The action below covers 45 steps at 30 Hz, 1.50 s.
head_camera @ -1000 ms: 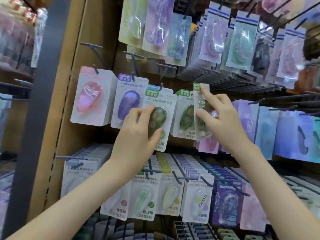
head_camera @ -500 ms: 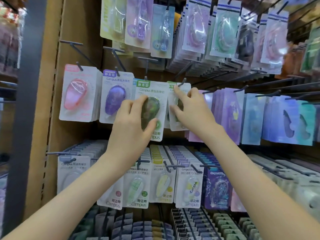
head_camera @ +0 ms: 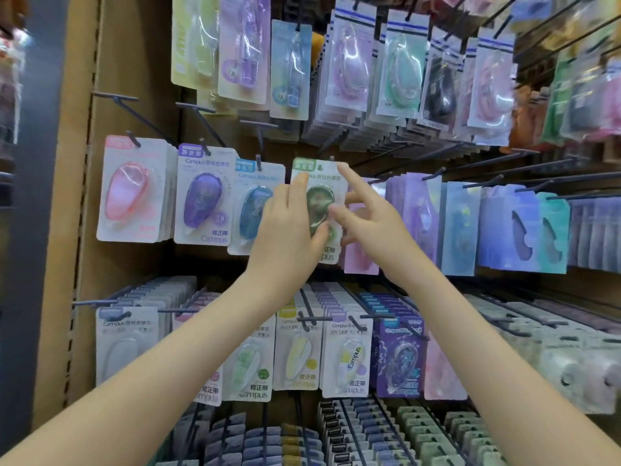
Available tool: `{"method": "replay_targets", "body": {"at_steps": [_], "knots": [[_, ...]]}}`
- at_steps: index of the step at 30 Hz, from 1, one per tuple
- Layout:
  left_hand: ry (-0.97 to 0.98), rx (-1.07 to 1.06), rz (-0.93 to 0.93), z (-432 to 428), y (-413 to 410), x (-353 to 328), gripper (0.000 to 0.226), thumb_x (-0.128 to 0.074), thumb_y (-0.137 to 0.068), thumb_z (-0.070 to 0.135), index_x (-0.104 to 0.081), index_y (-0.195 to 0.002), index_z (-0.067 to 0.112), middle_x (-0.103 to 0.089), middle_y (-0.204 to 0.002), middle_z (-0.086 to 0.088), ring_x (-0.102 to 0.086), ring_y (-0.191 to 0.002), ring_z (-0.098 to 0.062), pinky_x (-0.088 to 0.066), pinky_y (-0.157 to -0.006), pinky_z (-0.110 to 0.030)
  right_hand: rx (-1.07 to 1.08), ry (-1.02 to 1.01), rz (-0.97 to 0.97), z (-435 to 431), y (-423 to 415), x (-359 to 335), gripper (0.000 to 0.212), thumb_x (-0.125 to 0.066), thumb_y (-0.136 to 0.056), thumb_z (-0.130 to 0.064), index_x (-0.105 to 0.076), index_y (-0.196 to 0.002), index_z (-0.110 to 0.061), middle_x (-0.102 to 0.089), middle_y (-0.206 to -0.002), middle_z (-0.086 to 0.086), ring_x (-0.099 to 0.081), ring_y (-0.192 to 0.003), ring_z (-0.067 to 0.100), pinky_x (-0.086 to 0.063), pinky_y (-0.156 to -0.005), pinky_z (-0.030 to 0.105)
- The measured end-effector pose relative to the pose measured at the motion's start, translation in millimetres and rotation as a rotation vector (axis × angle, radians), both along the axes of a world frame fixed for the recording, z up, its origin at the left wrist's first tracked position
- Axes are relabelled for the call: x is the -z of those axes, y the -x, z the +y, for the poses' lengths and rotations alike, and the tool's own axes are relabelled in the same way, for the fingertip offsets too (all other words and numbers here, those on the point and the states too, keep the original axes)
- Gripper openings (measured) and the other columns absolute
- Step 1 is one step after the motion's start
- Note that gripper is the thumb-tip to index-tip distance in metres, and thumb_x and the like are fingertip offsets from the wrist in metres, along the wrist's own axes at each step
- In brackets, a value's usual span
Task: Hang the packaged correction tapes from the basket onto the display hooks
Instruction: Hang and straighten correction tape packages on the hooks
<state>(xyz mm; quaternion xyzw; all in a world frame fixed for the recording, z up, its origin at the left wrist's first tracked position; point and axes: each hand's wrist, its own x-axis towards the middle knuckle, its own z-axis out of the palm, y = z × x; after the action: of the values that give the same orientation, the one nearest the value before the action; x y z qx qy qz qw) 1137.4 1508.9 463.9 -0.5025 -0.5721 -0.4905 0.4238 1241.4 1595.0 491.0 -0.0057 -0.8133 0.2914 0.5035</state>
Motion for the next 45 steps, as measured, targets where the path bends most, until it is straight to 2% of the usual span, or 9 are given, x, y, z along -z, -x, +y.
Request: {"method": "replay_targets", "body": {"at_steps": [3, 7, 10, 13, 18, 23, 35, 40, 45], "knots": [[0.017, 0.052, 0.005, 11.9, -3.8, 0.6, 0.065, -0.069, -0.082, 0.01, -0.038, -0.139, 0.001, -0.044, -0.128, -0.016, -0.047, -0.116, -0.026, -0.028, -0.094, -0.015, 0.007, 0.02, 0.025, 7.8, 0.7, 1.0, 0.062, -0.061, -0.093, -0.015, -0.036, -0.143, -0.042, -0.062, -0.125, -0.002, -0.066, -0.1, 0.019, -0.052, -0.094, 0.04], [-0.036, 0.026, 0.037, 17.5, -8.0, 6.1, 0.061, -0.069, -0.081, 0.008, -0.043, -0.135, -0.002, -0.043, -0.132, -0.018, -0.047, -0.119, -0.029, -0.033, -0.099, -0.023, 0.045, -0.026, 0.055, 13.1, -0.3, 2.2, 0.061, -0.059, -0.092, -0.013, -0.039, -0.139, -0.048, -0.068, -0.099, 0.006, -0.062, -0.085, 0.029, -0.055, -0.085, 0.035], [-0.092, -0.021, 0.065, 17.0, -9.8, 4.9, 0.06, -0.07, -0.081, 0.01, -0.045, -0.134, -0.001, -0.041, -0.135, -0.019, -0.043, -0.122, -0.03, -0.033, -0.101, -0.028, -0.002, -0.059, 0.071, 11.3, -4.0, -0.5, 0.06, -0.056, -0.095, -0.009, -0.037, -0.139, -0.045, -0.057, -0.099, -0.013, -0.053, -0.077, -0.003, -0.047, -0.074, 0.011], [-0.077, -0.066, 0.075, 17.1, -8.1, -1.3, 0.061, -0.069, -0.082, 0.015, -0.043, -0.135, 0.001, -0.04, -0.137, -0.019, -0.04, -0.125, -0.03, -0.032, -0.102, -0.031, -0.053, -0.036, 0.048, 12.6, -3.3, -7.4, 0.06, -0.052, -0.096, -0.006, -0.035, -0.142, -0.041, -0.053, -0.094, -0.015, -0.054, -0.076, -0.014, -0.046, -0.069, 0.008], [-0.002, -0.121, 0.073, 21.1, -1.2, -8.2, 0.068, -0.069, -0.083, 0.019, -0.038, -0.14, 0.0, -0.036, -0.14, -0.021, -0.037, -0.125, -0.036, -0.035, -0.103, -0.042, -0.091, -0.03, -0.019, 19.5, 5.2, -12.0, 0.062, -0.049, -0.098, -0.007, -0.028, -0.147, -0.039, -0.054, -0.136, 0.005, -0.057, -0.098, 0.003, -0.053, -0.081, 0.018], [-0.016, -0.128, 0.069, 21.2, -3.2, -2.4, 0.065, -0.068, -0.081, 0.017, -0.042, -0.137, -0.003, -0.037, -0.138, -0.025, -0.038, -0.123, -0.041, -0.036, -0.102, -0.047, -0.082, -0.064, -0.032, 23.6, 5.9, -10.2, 0.062, -0.048, -0.098, -0.009, -0.025, -0.147, -0.04, -0.059, -0.109, -0.001, -0.059, -0.078, -0.002, -0.051, -0.074, 0.018], [0.041, -0.214, 0.072, 22.8, 3.7, -12.0, 0.068, -0.06, -0.082, 0.027, -0.038, -0.139, -0.002, -0.033, -0.14, -0.027, -0.038, -0.122, -0.043, -0.035, -0.102, -0.052, 0.03, -0.19, -0.071, 17.2, 4.6, -22.2, 0.062, -0.044, -0.1, -0.011, -0.017, -0.15, -0.034, -0.038, -0.091, -0.011, -0.042, -0.078, 0.0, -0.035, -0.069, -0.002], [0.037, -0.227, 0.122, 15.1, 0.7, -16.3, 0.065, -0.053, -0.081, 0.032, -0.044, -0.138, 0.001, -0.038, -0.14, -0.026, -0.041, -0.12, -0.045, -0.038, -0.098, -0.051, -0.07, -0.138, -0.073, 18.2, 3.5, -22.2, 0.06, -0.044, -0.101, -0.012, -0.018, -0.15, -0.035, -0.043, -0.101, -0.009, -0.042, -0.075, -0.002, -0.04, -0.076, 0.012], [0.056, -0.251, 0.146, 13.5, -3.5, -13.5, 0.065, -0.057, -0.081, 0.03, -0.045, -0.139, 0.002, -0.04, -0.139, -0.025, -0.043, -0.117, -0.044, -0.04, -0.096, -0.051, -0.134, -0.09, -0.109, 24.5, 2.4, -21.5, 0.059, -0.043, -0.102, -0.014, -0.019, -0.15, -0.039, -0.044, -0.126, -0.002, -0.051, -0.103, 0.01, -0.048, -0.086, 0.019]]}}
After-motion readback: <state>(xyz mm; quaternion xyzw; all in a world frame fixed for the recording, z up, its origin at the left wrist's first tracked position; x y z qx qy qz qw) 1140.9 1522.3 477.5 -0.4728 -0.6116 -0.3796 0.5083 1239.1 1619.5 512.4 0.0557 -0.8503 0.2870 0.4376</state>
